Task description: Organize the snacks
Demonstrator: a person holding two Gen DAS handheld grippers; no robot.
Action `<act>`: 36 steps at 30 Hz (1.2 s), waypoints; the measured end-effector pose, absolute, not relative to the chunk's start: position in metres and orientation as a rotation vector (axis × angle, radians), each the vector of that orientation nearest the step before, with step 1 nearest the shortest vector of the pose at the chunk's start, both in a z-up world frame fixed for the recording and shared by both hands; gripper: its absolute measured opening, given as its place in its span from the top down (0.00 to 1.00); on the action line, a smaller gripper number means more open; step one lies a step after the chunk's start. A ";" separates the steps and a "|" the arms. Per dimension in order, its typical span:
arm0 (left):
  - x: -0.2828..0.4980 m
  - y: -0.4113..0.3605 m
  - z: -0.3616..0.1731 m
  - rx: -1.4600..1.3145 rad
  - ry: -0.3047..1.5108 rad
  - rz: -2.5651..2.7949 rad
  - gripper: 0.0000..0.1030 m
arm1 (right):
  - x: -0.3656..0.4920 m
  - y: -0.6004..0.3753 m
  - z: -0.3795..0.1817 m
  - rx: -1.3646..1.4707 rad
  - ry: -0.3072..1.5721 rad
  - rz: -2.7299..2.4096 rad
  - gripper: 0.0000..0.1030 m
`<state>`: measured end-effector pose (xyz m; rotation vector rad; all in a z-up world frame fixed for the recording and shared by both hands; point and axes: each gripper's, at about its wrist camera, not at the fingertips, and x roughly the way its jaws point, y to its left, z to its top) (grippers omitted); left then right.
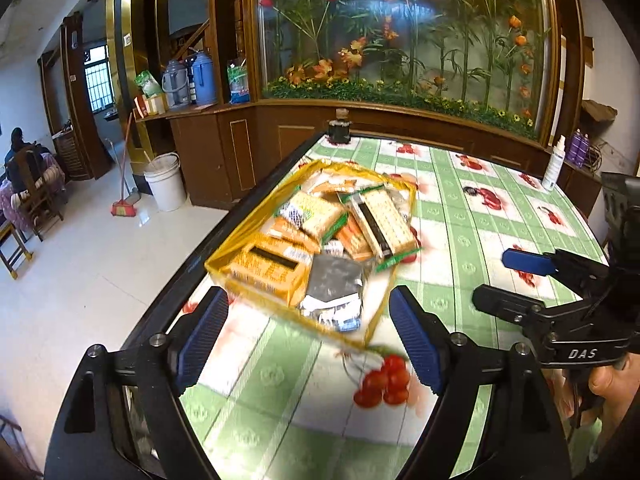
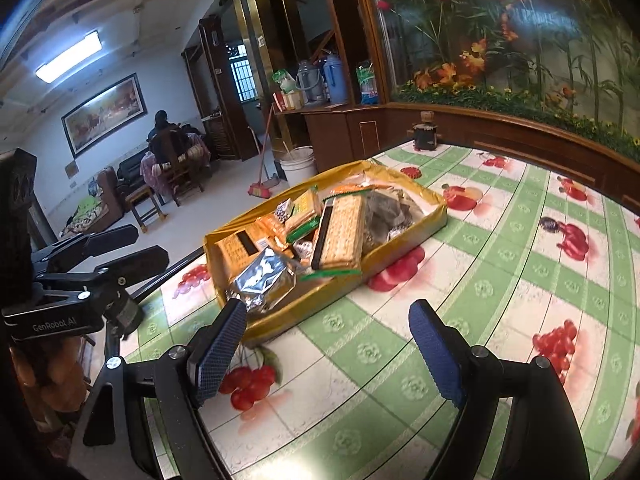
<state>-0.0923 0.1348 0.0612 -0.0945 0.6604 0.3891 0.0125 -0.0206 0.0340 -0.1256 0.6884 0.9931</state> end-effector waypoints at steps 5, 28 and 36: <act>-0.109 0.125 0.061 -0.089 0.662 0.380 0.19 | -0.008 -0.010 0.030 -0.229 0.701 1.052 0.17; -0.127 0.118 0.081 -0.041 0.601 0.405 0.19 | -0.031 0.013 0.028 -0.391 0.677 1.074 0.17; -0.131 0.128 0.088 -0.066 0.586 0.418 0.19 | -0.035 0.027 0.032 -0.464 0.658 1.093 0.17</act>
